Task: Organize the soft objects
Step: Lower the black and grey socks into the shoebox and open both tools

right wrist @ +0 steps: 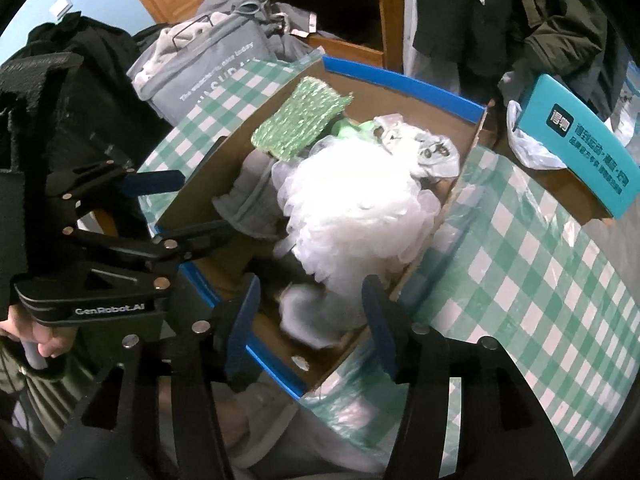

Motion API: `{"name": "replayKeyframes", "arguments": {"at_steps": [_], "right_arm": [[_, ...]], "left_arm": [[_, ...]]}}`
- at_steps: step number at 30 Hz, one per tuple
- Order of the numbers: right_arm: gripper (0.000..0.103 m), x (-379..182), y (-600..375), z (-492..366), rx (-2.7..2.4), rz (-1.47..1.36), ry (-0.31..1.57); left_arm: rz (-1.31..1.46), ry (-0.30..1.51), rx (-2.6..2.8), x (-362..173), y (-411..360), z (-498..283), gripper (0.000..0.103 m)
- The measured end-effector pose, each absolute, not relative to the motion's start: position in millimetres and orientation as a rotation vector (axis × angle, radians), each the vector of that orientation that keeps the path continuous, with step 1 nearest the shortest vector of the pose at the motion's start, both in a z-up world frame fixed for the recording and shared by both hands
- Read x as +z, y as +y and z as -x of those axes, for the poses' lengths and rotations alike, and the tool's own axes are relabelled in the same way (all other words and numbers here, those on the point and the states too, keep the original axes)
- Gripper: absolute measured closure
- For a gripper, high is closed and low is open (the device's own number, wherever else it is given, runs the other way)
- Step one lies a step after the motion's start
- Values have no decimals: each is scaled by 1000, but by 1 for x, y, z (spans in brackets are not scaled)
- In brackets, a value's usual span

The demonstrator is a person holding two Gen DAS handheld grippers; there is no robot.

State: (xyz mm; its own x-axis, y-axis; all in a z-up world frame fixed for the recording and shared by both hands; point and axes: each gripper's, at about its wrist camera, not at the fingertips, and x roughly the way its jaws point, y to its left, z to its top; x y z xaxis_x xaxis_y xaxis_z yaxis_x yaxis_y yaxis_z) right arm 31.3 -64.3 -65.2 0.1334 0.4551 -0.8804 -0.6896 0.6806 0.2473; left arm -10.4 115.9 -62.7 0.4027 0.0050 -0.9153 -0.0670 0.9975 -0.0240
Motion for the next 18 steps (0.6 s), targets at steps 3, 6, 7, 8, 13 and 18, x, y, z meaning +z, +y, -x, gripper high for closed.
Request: {"name": "replayKeyframes", "arguments": {"at_steps": [3, 6, 7, 8, 13, 18], "right_arm": [[49, -59, -71, -33, 813, 234, 1148], [41, -49, -78, -36, 783, 222, 1114], [41, -45, -82, -37, 769, 216, 1095], [39, -40, -85, -38, 761, 214, 1082], [36, -25, -100, -42, 701, 204, 1020], [34, -13, -114, -44, 659, 183, 978]], "left_arm": [[56, 1147, 45, -59, 114, 10, 30], [54, 1131, 41, -54, 110, 10, 24], [52, 1121, 40, -52, 109, 10, 22], [50, 1109, 38, -49, 107, 10, 21], [51, 1069, 24, -36, 101, 11, 20], [28, 1012, 13, -22, 90, 13, 16]]}}
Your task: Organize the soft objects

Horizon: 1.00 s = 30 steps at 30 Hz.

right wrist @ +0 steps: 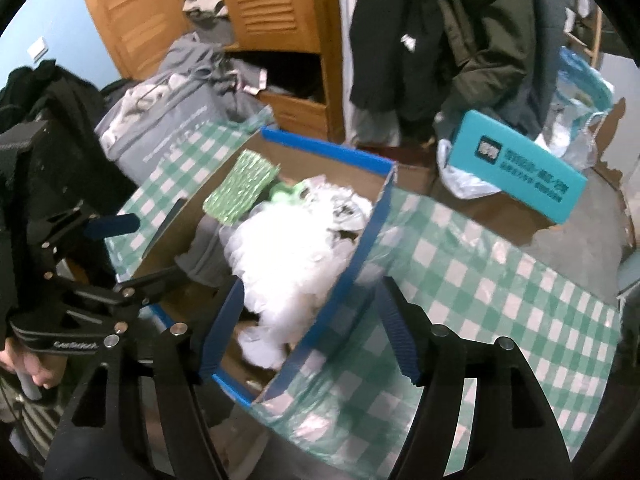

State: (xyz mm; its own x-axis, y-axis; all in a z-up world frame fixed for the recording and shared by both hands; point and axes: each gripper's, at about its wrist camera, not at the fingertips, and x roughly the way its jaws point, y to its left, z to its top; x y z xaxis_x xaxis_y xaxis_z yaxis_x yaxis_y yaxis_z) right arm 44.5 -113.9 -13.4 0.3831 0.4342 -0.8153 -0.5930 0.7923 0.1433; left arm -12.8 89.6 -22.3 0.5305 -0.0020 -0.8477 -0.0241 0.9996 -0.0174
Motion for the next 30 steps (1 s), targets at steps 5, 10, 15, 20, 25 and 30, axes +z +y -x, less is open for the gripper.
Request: {"name": "replayKeyframes", "arguments": {"at_steps": [5, 10, 15, 20, 25, 30], "right_arm": [[33, -2, -129, -45, 618, 170, 926], [33, 6, -145, -44, 584, 152, 883], [33, 8, -159, -43, 549, 155, 845], [33, 12, -173, -40, 511, 157, 802], [33, 16, -185, -42, 502, 130, 793], [32, 15, -191, -43, 490, 125, 787]], "left_arm": [[20, 989, -14, -13, 78, 12, 11], [16, 946, -15, -2, 69, 12, 9], [-9, 890, -20, 8, 56, 12, 2], [-65, 854, -15, 14, 41, 10, 1], [-82, 844, -9, 16, 31, 7, 1], [-101, 816, 21, 18, 26, 7, 1]]}}
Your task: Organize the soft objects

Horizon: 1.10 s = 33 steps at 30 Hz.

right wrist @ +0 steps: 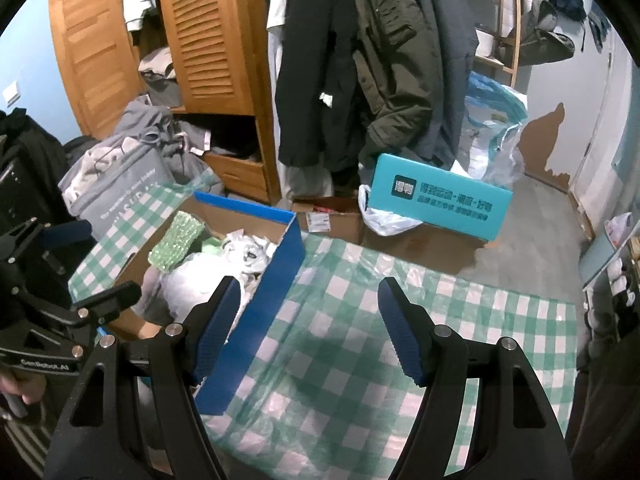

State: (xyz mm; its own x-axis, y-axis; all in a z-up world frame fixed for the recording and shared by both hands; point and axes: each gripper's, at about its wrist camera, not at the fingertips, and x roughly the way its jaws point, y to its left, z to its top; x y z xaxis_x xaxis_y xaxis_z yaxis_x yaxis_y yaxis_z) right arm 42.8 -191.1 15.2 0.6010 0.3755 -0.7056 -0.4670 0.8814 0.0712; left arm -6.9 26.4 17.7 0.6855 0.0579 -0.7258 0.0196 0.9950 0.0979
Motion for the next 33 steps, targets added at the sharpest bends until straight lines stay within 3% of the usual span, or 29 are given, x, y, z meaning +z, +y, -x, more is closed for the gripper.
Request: {"name": "replayKeyframes", "arguments": {"at_steps": [33], "right_arm": [[32, 11, -199, -45, 484, 116, 803]], "left_arm": [[-80, 837, 65, 12, 30, 4, 1]]}}
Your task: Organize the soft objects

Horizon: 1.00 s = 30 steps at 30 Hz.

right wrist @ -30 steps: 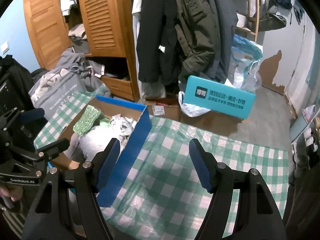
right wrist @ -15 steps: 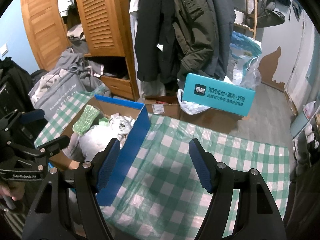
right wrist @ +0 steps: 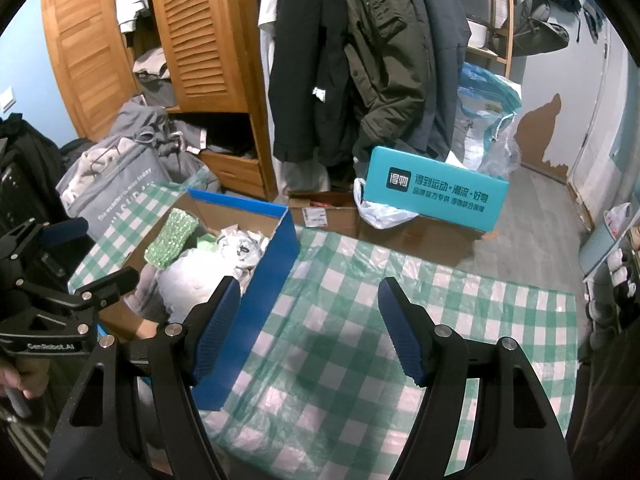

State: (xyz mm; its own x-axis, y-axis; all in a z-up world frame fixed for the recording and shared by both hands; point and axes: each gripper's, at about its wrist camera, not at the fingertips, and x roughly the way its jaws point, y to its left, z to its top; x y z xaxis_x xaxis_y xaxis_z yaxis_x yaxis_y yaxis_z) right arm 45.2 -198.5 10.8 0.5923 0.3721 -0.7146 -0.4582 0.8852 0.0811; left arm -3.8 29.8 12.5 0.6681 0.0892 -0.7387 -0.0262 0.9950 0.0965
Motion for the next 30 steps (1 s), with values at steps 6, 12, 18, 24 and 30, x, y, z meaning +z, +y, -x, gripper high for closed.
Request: {"name": "replayKeyframes", "arguments": {"at_steps": [6, 12, 18, 24, 30], "right_arm": [[32, 11, -199, -45, 484, 116, 803], [32, 11, -199, -45, 485, 115, 804], [32, 12, -199, -45, 485, 116, 803], [32, 11, -199, -46, 484, 115, 804], [32, 11, -200, -44, 485, 120, 806]], "left_arm": [[-87, 838, 65, 12, 29, 4, 1], [-110, 846, 64, 11, 28, 5, 1], [-118, 838, 67, 12, 26, 7, 1], [-117, 840, 66, 12, 26, 7, 1], [-120, 844, 65, 12, 27, 6, 1]]}}
